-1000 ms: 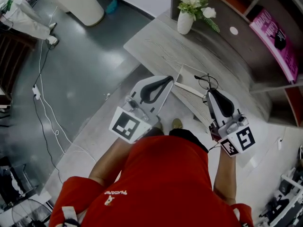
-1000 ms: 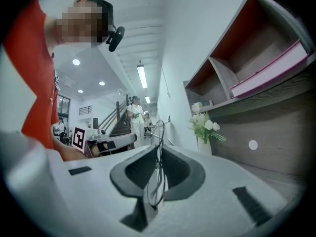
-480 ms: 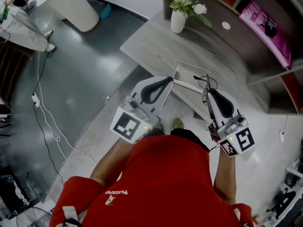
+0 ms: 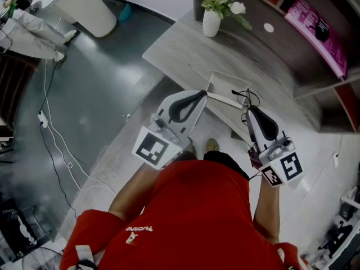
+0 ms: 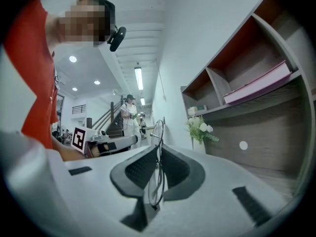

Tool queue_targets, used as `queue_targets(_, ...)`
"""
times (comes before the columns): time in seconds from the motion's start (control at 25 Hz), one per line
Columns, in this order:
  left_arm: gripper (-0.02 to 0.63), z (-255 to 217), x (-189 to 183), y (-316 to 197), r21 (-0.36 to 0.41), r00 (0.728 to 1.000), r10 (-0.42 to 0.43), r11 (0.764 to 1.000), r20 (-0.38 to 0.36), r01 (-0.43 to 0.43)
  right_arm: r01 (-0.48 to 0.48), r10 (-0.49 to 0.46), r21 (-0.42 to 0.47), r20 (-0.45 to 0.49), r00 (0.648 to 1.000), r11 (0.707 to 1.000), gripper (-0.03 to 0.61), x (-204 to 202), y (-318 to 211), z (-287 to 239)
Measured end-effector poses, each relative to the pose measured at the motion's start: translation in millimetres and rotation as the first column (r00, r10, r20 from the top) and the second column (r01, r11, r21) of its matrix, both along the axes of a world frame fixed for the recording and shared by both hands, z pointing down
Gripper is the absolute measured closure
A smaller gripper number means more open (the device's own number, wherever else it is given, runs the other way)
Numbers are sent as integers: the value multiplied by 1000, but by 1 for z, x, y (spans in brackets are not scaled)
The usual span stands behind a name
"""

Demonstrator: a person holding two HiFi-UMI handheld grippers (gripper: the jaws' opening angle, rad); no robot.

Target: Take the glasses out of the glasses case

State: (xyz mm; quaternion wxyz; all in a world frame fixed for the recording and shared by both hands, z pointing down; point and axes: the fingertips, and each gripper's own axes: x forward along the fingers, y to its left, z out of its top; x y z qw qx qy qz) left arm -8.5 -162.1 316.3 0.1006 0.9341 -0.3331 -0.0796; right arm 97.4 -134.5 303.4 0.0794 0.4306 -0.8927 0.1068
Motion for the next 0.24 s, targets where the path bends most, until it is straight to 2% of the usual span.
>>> queue_targets(0.24, 604, 3, -1, -5, -1, 1000, 0, 1000, 2, 0, 0, 0, -5, -3, 1000, 1000, 543, -1, -4, 5)
